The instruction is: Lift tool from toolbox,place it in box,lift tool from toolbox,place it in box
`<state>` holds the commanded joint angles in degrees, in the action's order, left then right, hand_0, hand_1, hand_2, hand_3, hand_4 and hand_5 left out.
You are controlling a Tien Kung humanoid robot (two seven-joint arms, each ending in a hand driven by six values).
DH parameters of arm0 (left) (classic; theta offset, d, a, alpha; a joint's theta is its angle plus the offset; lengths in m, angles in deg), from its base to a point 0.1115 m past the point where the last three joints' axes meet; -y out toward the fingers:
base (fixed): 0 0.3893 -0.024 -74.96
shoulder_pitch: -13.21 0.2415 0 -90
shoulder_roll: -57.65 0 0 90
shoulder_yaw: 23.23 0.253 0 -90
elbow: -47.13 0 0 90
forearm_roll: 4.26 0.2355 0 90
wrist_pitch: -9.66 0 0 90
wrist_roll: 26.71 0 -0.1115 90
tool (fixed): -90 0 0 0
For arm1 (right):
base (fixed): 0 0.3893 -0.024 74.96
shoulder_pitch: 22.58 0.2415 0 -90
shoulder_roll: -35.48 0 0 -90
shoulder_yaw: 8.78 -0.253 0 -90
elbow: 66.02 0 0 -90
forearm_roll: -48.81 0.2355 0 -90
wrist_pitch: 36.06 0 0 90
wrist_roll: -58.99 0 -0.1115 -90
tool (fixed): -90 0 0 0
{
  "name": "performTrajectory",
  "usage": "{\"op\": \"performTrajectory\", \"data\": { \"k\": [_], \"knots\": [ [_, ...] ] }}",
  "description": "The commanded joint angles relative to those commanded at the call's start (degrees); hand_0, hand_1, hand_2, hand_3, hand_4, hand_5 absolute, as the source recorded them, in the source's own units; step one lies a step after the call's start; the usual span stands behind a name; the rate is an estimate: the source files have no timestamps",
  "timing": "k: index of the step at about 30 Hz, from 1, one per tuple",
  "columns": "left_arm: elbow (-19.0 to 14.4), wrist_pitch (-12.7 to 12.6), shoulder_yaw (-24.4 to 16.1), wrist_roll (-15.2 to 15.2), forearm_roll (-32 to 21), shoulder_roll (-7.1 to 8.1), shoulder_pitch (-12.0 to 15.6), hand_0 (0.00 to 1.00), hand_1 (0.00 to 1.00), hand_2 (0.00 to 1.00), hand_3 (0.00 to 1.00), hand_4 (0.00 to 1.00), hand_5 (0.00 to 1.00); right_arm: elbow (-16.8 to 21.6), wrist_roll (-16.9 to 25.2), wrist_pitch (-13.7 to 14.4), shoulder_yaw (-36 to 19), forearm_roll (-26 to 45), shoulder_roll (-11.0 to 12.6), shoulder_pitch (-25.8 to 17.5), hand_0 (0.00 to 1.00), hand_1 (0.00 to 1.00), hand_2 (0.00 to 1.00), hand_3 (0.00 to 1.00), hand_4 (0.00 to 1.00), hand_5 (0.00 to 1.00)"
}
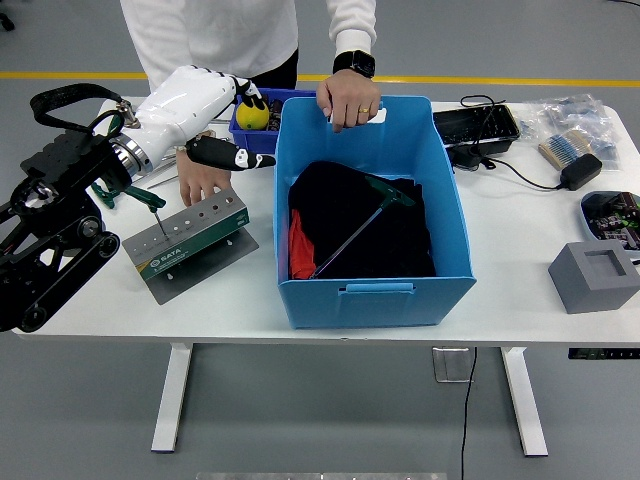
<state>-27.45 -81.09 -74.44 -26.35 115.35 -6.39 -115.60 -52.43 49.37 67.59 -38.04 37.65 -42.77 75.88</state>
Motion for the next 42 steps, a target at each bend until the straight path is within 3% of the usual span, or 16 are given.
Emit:
{"op": "performTrajectory", "data": {
  "k": [5, 11, 14, 26, 42],
  "knots": [
    [2.54, 6.04, 1.00, -2.37, 0.69, 2.75, 0.80, 0.552, 0.601, 0.621, 0.588, 0.998, 0.724, -0.04, 0.03, 0.04, 0.20, 0.32, 0.03, 0.01, 0.647, 0.624, 0.695, 0.559, 0.782, 0.680],
    [8.76, 15.29, -0.76, -2.24, -0.37, 4.10, 1.30, 0.575, 0.624, 0.633, 0.558, 0.998, 0.720, -0.10, -0.14, -0.07, 0.20, 0.02, 0.10, 0.13, 0.646, 0.624, 0.694, 0.559, 0.782, 0.680],
    [10.51, 17.78, -1.30, -2.81, -0.22, 4.47, 1.46, 0.601, 0.653, 0.664, 0.557, 0.998, 0.714, -0.12, -0.14, -0.05, 0.16, 0.13, 0.07, 0.03, 0.646, 0.624, 0.694, 0.559, 0.782, 0.680],
    [12.83, 18.19, -0.71, -2.22, -4.05, 4.27, 1.10, 0.596, 0.648, 0.655, 0.560, 0.998, 0.717, -0.06, -0.57, 0.06, -0.64, -1.05, -0.12, -0.43, 0.645, 0.625, 0.694, 0.559, 0.783, 0.680],
    [10.80, 20.20, 2.61, -2.35, -5.96, 5.50, -0.24, 0.614, 0.624, 0.625, 0.538, 0.998, 0.739, -0.04, -0.85, 0.14, -1.10, -1.74, -0.20, -0.42, 0.644, 0.624, 0.695, 0.559, 0.782, 0.682]
  ]
}}
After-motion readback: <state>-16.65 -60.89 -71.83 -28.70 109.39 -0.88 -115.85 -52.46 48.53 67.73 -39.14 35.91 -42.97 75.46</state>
